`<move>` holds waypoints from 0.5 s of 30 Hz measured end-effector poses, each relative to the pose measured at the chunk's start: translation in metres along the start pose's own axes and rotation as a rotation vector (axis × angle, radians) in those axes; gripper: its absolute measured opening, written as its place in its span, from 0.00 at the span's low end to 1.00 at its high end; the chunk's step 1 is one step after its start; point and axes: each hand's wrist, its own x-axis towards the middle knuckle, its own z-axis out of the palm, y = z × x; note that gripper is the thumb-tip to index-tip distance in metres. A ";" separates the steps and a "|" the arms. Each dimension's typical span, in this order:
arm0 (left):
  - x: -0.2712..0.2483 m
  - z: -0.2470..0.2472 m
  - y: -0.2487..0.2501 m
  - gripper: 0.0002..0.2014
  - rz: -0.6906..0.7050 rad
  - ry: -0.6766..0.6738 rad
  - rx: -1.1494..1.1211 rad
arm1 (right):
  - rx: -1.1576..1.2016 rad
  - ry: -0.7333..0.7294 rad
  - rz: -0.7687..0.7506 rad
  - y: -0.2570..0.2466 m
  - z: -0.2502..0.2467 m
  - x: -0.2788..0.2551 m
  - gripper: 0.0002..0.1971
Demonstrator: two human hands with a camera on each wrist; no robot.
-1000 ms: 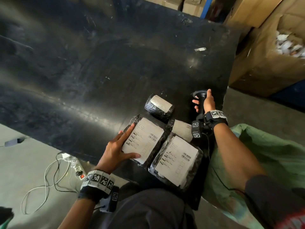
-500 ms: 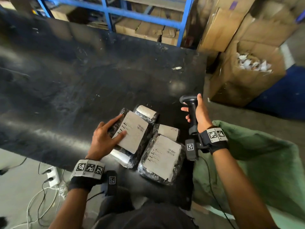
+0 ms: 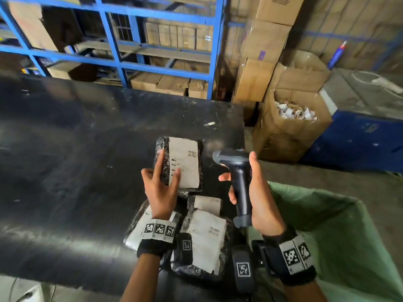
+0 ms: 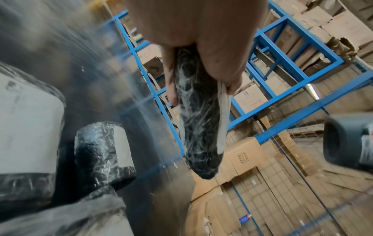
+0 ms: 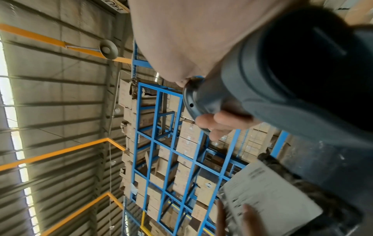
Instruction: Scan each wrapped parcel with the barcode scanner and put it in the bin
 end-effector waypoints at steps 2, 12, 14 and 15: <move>-0.004 0.010 0.004 0.35 0.011 -0.001 -0.008 | 0.058 -0.003 0.003 -0.001 0.005 -0.007 0.35; -0.014 0.030 0.015 0.34 -0.045 0.037 -0.048 | 0.091 -0.014 -0.040 -0.005 0.006 -0.025 0.39; -0.015 0.032 0.014 0.34 -0.033 0.039 -0.066 | 0.089 -0.019 -0.056 -0.004 0.005 -0.026 0.37; -0.015 0.033 0.014 0.34 -0.032 0.040 -0.069 | 0.090 -0.021 -0.062 -0.004 0.005 -0.026 0.36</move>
